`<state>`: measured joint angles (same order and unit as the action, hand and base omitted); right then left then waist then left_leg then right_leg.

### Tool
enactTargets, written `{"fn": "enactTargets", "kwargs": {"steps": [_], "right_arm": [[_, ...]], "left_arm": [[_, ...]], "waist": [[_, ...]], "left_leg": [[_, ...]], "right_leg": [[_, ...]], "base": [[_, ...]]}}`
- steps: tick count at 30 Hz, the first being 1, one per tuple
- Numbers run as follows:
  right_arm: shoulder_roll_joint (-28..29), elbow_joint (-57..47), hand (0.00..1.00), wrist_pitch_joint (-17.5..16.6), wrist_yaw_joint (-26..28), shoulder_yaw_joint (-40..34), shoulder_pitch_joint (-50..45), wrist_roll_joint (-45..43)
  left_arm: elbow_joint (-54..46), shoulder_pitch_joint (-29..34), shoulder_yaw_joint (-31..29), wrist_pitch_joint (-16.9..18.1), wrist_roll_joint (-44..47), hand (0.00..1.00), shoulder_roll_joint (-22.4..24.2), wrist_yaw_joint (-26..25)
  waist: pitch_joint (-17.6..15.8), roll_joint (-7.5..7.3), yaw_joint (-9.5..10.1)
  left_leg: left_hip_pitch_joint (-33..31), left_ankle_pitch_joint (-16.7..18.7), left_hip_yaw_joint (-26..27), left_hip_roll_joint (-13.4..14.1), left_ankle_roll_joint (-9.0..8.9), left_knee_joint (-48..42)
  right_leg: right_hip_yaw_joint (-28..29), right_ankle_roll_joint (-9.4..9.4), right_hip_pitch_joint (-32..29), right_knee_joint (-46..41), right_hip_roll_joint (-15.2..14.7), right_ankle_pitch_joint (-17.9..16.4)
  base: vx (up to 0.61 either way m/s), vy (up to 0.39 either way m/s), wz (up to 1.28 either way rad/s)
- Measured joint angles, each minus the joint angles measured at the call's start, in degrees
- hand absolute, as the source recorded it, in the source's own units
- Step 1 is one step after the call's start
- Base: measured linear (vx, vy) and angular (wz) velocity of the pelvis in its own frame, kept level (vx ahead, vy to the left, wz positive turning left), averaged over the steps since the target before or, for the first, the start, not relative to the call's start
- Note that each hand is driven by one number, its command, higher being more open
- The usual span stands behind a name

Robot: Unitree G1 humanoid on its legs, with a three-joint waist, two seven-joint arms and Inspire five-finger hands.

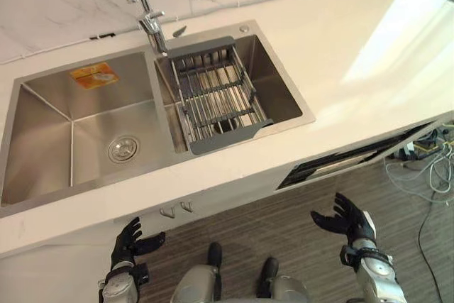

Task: Walk over to the sink, pick up the cup, carry it to the dishwasher, place the cup inside the dishwasher, then close the dishwasher door

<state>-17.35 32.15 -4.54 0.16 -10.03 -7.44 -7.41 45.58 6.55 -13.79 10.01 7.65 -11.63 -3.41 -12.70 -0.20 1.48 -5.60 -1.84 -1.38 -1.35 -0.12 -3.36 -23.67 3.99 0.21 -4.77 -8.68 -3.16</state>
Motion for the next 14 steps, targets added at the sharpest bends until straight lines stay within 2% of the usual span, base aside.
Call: {"fn": "enactTargets", "kwargs": {"steps": [6,14], "right_arm": [[2.0,2.9,0.9,0.0,1.0,-0.9,0.0,5.2],[2.7,10.7,0.9,0.7,1.8,-3.6,-0.1,4.6]], "left_arm": [[0.2,2.3,0.9,-0.9,-0.9,0.9,-0.6,1.4],[2.6,4.0,1.1,-1.5,-0.9,0.9,-0.6,2.5]], "waist": [[2.7,-0.31,-0.34],[4.6,-0.33,-0.75]], "left_leg": [[3.6,-2.0,-0.1,0.0,-0.02,4.0],[7.8,-3.0,1.6,0.4,-0.25,7.3]], "right_leg": [[-0.1,0.0,1.8,0.1,0.0,0.0],[1.8,-0.01,3.9,1.2,0.5,0.7]], "base": [[0.0,0.0,0.01],[-0.03,0.003,-0.12]]}}
